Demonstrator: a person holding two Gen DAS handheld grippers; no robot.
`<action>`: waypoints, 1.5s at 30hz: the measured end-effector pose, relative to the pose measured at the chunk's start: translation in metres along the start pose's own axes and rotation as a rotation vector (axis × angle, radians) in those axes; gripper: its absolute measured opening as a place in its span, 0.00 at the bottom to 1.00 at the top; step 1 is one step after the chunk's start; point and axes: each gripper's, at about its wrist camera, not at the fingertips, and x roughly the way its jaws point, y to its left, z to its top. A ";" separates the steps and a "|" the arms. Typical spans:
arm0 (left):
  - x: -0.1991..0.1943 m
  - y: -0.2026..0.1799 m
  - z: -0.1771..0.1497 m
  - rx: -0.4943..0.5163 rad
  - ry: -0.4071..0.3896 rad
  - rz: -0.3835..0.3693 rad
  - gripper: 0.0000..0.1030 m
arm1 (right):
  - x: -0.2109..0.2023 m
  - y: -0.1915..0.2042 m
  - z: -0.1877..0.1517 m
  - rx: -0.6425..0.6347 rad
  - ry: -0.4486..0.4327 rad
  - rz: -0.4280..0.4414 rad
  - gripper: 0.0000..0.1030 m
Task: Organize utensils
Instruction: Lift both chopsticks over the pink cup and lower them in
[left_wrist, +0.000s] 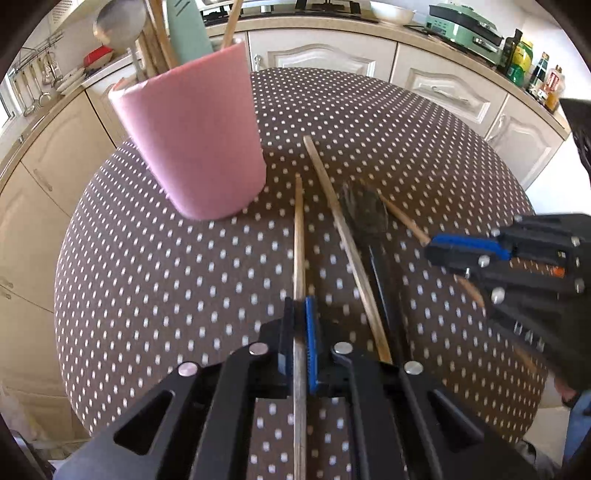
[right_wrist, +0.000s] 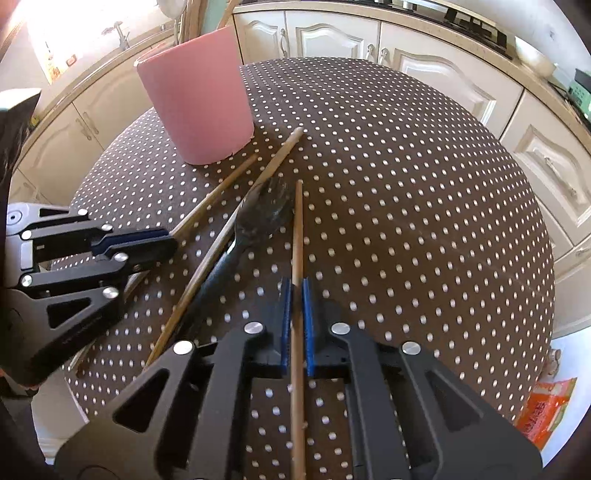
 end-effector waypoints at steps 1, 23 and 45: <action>-0.002 0.001 -0.004 0.008 0.002 0.005 0.06 | -0.001 0.000 -0.001 -0.001 0.004 0.003 0.07; -0.030 0.008 -0.011 -0.060 -0.158 -0.041 0.05 | -0.036 -0.033 -0.021 0.149 -0.165 0.148 0.05; -0.148 0.031 -0.003 -0.234 -0.711 -0.025 0.05 | -0.107 -0.017 0.012 0.123 -0.519 0.267 0.05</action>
